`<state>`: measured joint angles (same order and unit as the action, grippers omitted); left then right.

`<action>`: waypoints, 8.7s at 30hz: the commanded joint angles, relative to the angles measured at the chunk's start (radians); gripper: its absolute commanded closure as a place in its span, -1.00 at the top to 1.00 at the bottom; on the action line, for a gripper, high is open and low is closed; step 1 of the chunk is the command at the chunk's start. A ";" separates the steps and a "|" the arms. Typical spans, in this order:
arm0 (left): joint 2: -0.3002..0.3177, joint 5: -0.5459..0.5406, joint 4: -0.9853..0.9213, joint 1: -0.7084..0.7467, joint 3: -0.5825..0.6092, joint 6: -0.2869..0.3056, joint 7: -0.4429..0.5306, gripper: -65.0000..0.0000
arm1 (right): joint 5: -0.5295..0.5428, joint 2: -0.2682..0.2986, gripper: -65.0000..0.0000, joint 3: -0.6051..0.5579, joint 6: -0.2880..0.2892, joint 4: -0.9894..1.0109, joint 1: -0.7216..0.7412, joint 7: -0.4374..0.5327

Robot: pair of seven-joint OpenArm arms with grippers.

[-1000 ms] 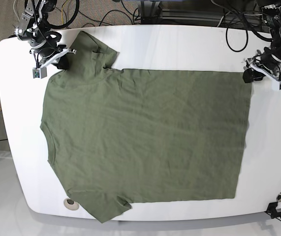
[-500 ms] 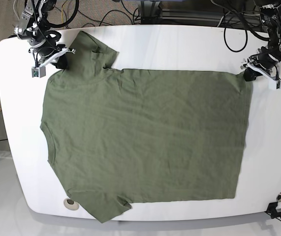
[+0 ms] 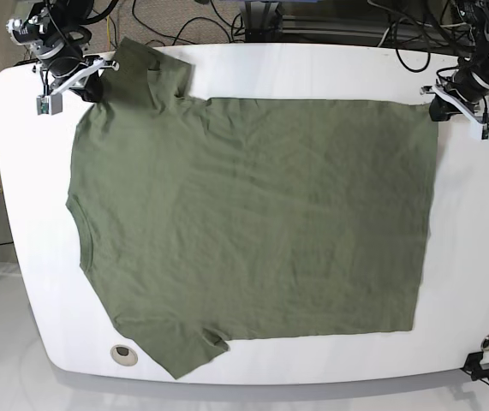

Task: Fold the T-shirt properly
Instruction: 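Pull the shirt toward the robot with both grippers, folding the collar edge, then release the shirt and reposition both grippers along the folded edge, then regrasp the folded edge with both grippers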

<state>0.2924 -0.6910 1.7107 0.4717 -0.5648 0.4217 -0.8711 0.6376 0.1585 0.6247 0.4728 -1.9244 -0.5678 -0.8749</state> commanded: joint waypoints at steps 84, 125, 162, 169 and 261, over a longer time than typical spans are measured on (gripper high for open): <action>0.018 0.020 -0.361 -0.524 0.046 -0.030 -0.048 -0.31 | -0.063 0.088 -0.32 -0.057 0.014 0.413 0.608 0.107; -0.030 0.082 -0.379 -0.446 0.113 -0.044 0.058 -0.63 | -0.097 0.083 -0.27 0.055 0.018 0.208 0.391 0.098; -0.032 0.072 -0.383 -0.420 0.109 -0.045 0.030 -1.00 | -0.156 0.136 -0.95 0.060 -0.003 0.516 0.465 0.151; -0.030 0.065 -0.378 -0.407 0.105 -0.043 0.027 -1.00 | -0.154 0.134 -0.97 0.063 -0.004 0.393 0.406 0.151; -0.045 0.046 -0.022 -0.110 -0.105 -0.030 -0.003 -0.42 | 0.110 0.083 -0.02 0.087 0.066 0.656 0.470 0.174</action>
<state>0.2333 -0.6292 1.6730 0.3622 -0.6605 0.3832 -0.8898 0.7563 0.2268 0.7059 0.5426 -1.2602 -0.1005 -0.6918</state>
